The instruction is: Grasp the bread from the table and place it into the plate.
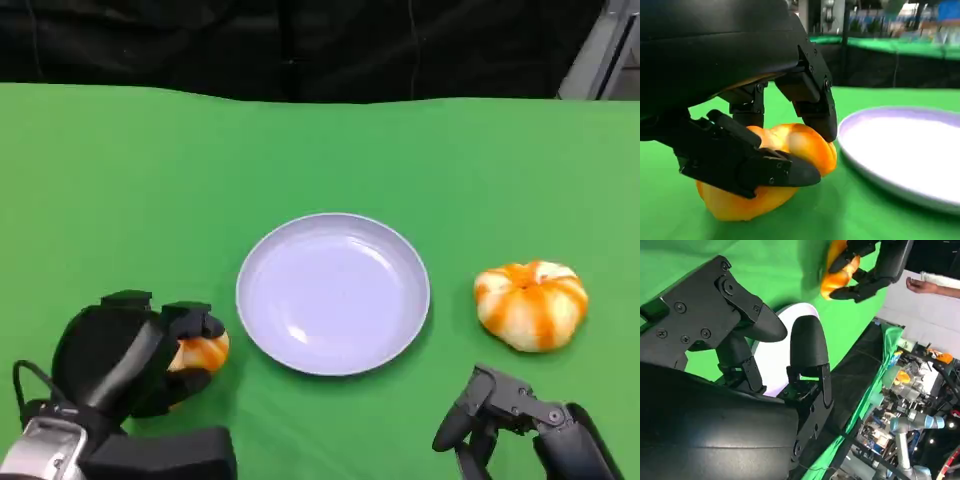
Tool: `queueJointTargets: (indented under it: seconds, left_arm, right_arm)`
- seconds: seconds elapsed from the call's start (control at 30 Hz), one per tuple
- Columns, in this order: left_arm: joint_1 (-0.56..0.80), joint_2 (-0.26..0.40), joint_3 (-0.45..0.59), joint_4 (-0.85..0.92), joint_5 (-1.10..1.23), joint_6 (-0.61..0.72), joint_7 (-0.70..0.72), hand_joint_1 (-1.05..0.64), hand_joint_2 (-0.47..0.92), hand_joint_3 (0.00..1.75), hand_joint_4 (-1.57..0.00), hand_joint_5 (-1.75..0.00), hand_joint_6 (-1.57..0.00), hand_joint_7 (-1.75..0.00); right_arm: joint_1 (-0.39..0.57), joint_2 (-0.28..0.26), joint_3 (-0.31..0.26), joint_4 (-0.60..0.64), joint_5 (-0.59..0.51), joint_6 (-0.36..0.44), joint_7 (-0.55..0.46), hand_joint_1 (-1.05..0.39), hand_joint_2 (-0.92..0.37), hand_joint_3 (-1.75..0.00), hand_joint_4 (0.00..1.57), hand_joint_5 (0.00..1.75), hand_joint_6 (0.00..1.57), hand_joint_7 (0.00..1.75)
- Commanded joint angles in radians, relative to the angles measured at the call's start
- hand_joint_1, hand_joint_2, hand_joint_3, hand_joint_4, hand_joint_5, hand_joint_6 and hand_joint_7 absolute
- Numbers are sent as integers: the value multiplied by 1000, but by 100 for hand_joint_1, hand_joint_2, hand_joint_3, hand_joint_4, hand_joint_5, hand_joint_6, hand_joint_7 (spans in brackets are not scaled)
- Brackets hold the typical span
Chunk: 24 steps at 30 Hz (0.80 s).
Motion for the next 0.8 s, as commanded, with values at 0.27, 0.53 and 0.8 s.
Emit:
queueJointTargets:
  seconds: [0.27,0.53,0.8]
  left_arm:
    - [-58,13,-3,164,20,-264,383,-12,28,141,-93,-173,-86,-146]
    - [-182,-38,-73,263,102,-344,576,-18,16,157,-92,-174,-84,-151]
    - [-320,-147,-150,379,123,-313,579,-18,13,160,-94,-175,-86,-153]
  right_arm:
    - [13,-1,6,-19,3,18,-12,-17,-42,-134,75,175,66,152]
    - [18,-6,5,-15,1,11,-16,-18,-41,-134,77,175,65,151]
    - [27,-7,6,-16,2,7,-16,-17,-42,-132,78,175,65,151]
